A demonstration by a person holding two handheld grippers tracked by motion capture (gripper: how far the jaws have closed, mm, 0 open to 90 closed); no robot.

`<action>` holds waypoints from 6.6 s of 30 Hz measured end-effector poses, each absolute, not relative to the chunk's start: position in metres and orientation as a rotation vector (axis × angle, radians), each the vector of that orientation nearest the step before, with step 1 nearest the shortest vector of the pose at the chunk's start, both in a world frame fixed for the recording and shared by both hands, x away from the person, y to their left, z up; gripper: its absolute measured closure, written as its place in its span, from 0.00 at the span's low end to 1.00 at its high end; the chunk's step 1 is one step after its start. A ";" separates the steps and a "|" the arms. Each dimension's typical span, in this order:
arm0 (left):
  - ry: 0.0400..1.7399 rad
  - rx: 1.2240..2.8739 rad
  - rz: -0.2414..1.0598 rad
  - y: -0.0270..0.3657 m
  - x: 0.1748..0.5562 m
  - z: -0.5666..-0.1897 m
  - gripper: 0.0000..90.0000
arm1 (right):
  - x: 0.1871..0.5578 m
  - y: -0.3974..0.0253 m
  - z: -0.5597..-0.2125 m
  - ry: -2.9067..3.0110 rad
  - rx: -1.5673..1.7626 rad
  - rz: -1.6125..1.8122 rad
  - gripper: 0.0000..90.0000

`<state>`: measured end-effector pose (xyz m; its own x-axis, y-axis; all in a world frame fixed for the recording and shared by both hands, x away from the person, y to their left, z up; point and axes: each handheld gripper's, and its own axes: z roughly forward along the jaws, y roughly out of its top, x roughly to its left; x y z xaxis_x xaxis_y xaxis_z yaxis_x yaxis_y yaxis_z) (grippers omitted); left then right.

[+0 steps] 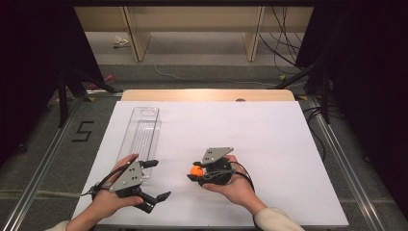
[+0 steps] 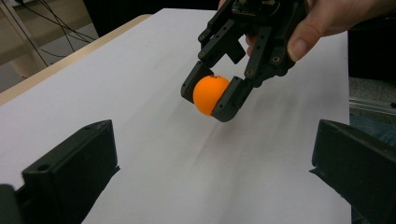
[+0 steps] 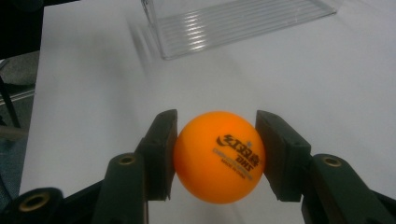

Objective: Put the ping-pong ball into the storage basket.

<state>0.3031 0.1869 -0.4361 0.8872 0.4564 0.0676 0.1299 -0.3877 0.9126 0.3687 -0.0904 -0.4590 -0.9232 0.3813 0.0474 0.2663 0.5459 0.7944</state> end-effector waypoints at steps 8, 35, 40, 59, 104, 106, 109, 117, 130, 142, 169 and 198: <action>0.425 1.960 0.376 0.188 0.302 -0.435 0.00 | 0.370 -0.091 -0.457 2.635 0.566 1.328 0.57; 0.423 1.961 0.376 0.187 0.302 -0.435 0.00 | 0.377 -0.095 -0.446 2.586 0.599 1.361 0.57; 0.422 1.960 0.375 0.187 0.302 -0.435 0.00 | 0.379 -0.095 -0.445 2.581 0.602 1.365 0.57; 0.421 1.958 0.375 0.187 0.302 -0.435 0.00 | 0.387 -0.091 -0.444 2.570 0.601 1.370 0.57; 0.415 1.958 0.371 0.187 0.302 -0.435 0.00 | 0.406 -0.083 -0.437 2.534 0.651 1.381 0.57; 0.414 1.959 0.371 0.188 0.302 -0.435 0.00 | 0.407 -0.083 -0.437 2.531 0.647 1.386 0.57; 0.414 1.958 0.370 0.188 0.302 -0.435 0.00 | 0.408 -0.082 -0.435 2.529 0.651 1.390 0.57; 0.414 1.959 0.370 0.188 0.302 -0.435 0.00 | 0.412 -0.079 -0.433 2.523 0.655 1.405 0.57; 0.413 1.959 0.370 0.188 0.302 -0.435 0.00 | 0.416 -0.076 -0.432 2.522 0.657 1.409 0.57; 0.411 1.959 0.369 0.188 0.301 -0.435 0.00 | 0.420 -0.073 -0.432 2.524 0.664 1.412 0.57; 0.410 1.960 0.366 0.188 0.301 -0.435 0.00 | 0.426 -0.064 -0.433 2.524 0.662 1.414 0.57; 0.407 1.962 0.363 0.188 0.301 -0.435 0.00 | 0.432 -0.045 -0.436 2.540 0.643 1.415 0.57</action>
